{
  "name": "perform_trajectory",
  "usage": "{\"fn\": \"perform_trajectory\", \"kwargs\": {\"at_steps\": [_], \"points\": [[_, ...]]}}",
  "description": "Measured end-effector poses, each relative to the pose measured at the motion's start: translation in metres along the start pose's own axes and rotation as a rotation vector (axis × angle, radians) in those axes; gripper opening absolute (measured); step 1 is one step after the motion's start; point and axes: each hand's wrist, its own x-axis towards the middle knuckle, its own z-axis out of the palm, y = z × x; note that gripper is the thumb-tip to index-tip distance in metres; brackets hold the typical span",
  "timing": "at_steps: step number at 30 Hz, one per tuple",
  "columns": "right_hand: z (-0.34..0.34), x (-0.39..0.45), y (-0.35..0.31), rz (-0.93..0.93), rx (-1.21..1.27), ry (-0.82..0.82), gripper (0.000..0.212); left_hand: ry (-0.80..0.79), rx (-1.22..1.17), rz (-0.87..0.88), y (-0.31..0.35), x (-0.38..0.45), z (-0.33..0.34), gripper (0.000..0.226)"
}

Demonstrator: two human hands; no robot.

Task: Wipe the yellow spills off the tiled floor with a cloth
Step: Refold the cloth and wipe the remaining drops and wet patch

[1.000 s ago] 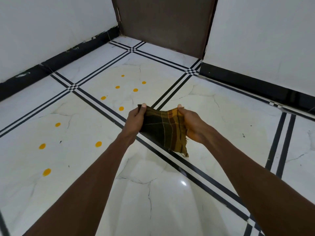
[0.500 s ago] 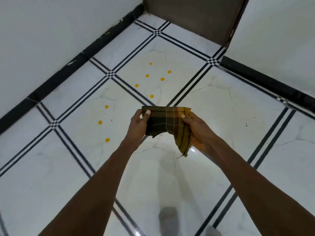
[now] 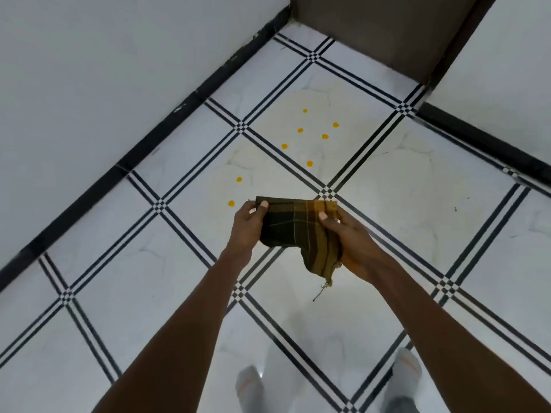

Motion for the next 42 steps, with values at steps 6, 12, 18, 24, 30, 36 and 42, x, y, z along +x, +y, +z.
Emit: {"fn": "perform_trajectory", "kwargs": {"at_steps": [6,12,18,24,30,36,42], "points": [[0.079,0.027,0.042,-0.014,-0.011,0.193,0.034,-0.180,0.075,-0.050,-0.030,0.048,-0.080,0.030],[0.116,0.094,0.081,-0.048,-0.046,0.312,0.037,-0.211,0.209,-0.103,-0.075,0.119,-0.098,0.024],[0.129,0.200,0.132,-0.068,-0.255,0.409,0.034,-0.192,0.272,-0.138,-0.136,0.222,-0.112,0.009],[0.115,0.292,0.188,-0.107,-0.487,0.634,0.037,-0.187,0.363,-0.076,-0.221,0.320,-0.137,0.020],[0.146,0.395,0.273,-0.181,-0.929,0.655,0.036,-0.070,0.610,0.212,-0.309,0.421,-0.180,0.018],[0.181,0.469,0.359,-0.189,-0.931,0.499,0.040,0.018,0.727,0.460,-0.345,0.504,-0.193,0.014],[0.161,0.512,0.387,-0.386,-1.179,0.778,0.038,0.148,0.818,0.735,-0.335,0.572,-0.203,0.015]]}}
